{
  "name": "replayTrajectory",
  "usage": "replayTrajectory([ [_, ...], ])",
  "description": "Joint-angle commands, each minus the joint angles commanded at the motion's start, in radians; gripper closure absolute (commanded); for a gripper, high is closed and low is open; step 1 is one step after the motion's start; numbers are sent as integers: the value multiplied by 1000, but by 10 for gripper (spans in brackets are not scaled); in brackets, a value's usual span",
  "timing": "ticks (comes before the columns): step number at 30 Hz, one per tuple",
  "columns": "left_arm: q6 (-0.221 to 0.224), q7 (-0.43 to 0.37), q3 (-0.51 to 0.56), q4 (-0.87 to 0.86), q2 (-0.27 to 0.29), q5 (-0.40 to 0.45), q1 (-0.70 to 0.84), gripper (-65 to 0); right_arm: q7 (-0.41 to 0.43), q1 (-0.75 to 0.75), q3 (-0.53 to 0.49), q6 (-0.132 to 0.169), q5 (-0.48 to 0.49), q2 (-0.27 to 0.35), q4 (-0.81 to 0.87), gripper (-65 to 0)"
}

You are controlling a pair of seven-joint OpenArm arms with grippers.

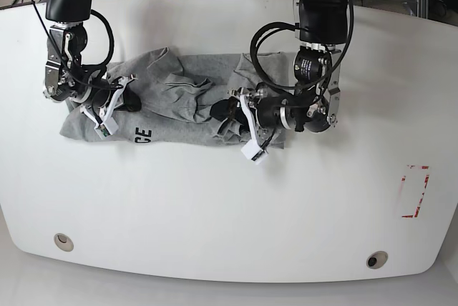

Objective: Layout the t-shirt on the table in an organized manner, then fold the t-shirt properly

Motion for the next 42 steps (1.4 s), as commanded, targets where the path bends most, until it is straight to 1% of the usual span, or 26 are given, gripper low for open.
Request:
replayTrajectory([
  [2, 0, 3, 6, 0, 0, -66, -12, -322, -2, 0, 0, 0, 0, 0, 0, -6],
  [7, 0, 5, 77, 9, 0, -256, -34, -325, -3, 0, -2, 0, -2, 0, 0, -6],
  [9, 0, 17, 101, 21, 0, -334, -41, -325, -5, 0, -2, 0, -2, 0, 0, -6],
  [10, 0, 20, 118, 41, -18, -374, -40, -325, -5, 0, -2, 0, -2, 0, 0, -6],
  [11, 0, 20, 123, 57, -27, -391, -38, -325, -6, 0, -2, 0, -2, 0, 0, -6],
  [13, 0, 20, 130, 107, -64, -416, -34, -325, -6, 0, -2, 0, -2, 0, 0, -6],
  [16, 0, 20, 132, 157, -110, -417, -26, -325, -6, -2, -2, 0, -2, 2, 0, -6],
  [19, 0, 14, 127, 189, -190, -407, 3, -325, -6, -3, -2, 0, -2, 2, 0, -6],
  [20, 0, 11, 127, 195, -205, -405, 6, -325, -6, -3, -2, 0, -2, 2, 0, -6],
  [22, 0, -21, 127, 219, -281, -394, 14, -325, -6, -3, -2, 0, -2, 2, 0, -6],
  [23, 0, -31, 127, 224, -296, -393, 20, -325, -6, -3, -2, 0, -2, 2, 0, -6],
  [24, 0, -49, 127, 230, -337, -393, 37, -325, -6, -2, -2, 0, -2, 0, 0, -6],
  [26, 0, -78, 129, 244, -393, -393, 55, -325, -6, -2, -2, 0, -2, 0, 0, -6],
  [28, 0, -100, 130, 252, -432, -391, 66, -325, -6, -2, -2, 0, 0, 0, 0, -6],
  [31, 0, -117, 130, 252, -469, -391, 77, -325, -6, -2, -2, 0, 0, -2, 0, -6],
  [33, 0, -137, 130, 252, -480, -385, 91, -322, -6, 0, 2, 0, 0, -14, 0, -6],
  [35, 0, -157, 132, 253, -477, -342, 98, -269, -6, 0, 3, 0, 0, -15, 0, -6],
  [37, 0, -160, 135, 255, -471, -284, 98, -163, -6, 0, 3, 0, -2, -18, 0, -6],
  [38, 0, -160, 135, 255, -463, -252, 98, -89, -6, 0, 2, 0, -2, -18, 0, -6],
  [39, 0, -160, 135, 255, -452, -232, 98, -47, -6, 0, 2, 0, -2, -18, 0, -6],
  [40, 0, -160, 135, 255, -432, -189, 98, -10, -6, 0, 2, 0, -2, -20, 0, -6],
  [42, 0, -160, 135, 255, -417, -120, 98, -22, -6, 0, 2, 0, -2, -20, 0, -6],
])
